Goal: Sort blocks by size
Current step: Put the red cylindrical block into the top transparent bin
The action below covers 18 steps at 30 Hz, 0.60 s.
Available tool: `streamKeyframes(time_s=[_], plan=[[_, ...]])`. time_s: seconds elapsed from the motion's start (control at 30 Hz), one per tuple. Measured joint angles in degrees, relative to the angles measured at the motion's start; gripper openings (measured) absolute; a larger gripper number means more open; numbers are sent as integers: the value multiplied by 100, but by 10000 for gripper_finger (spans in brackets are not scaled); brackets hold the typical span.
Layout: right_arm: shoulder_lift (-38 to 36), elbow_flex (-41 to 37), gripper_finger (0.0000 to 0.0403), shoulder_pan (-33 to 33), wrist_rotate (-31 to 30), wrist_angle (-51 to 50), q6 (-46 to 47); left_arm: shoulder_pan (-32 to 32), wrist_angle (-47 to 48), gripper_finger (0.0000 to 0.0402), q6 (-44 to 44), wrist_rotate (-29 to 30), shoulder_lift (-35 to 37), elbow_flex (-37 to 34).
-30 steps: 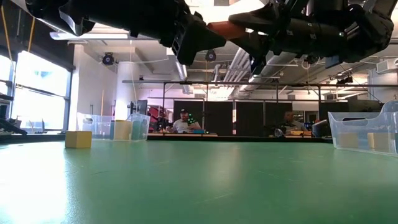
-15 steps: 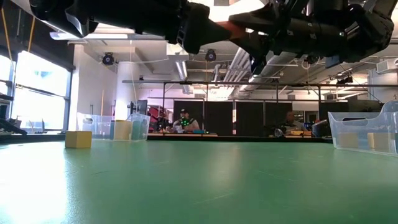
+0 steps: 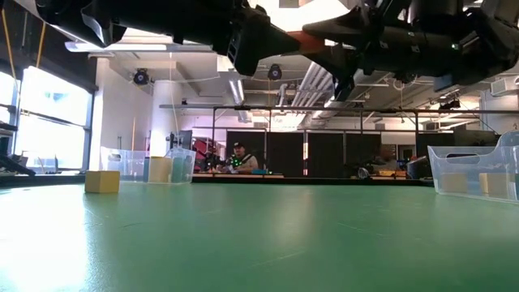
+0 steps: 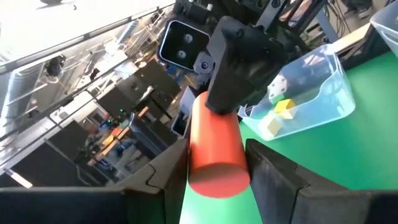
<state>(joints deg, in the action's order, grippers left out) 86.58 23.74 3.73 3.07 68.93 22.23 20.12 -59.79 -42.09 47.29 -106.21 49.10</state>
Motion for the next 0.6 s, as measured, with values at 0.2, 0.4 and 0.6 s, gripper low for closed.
streamKeyframes(time_s=[0.2, 0.4, 0.6], plan=[[10, -139, 125, 15, 101, 277, 88, 54, -6, 145, -244, -18, 2, 0], [379, -141, 126, -34, 462, 818, 154, 105, -28, 145, -639, -243, 2, 0], [1125, -141, 126, -181, 701, 1745, 477, 120, -27, 145, -654, -244, 2, 0]])
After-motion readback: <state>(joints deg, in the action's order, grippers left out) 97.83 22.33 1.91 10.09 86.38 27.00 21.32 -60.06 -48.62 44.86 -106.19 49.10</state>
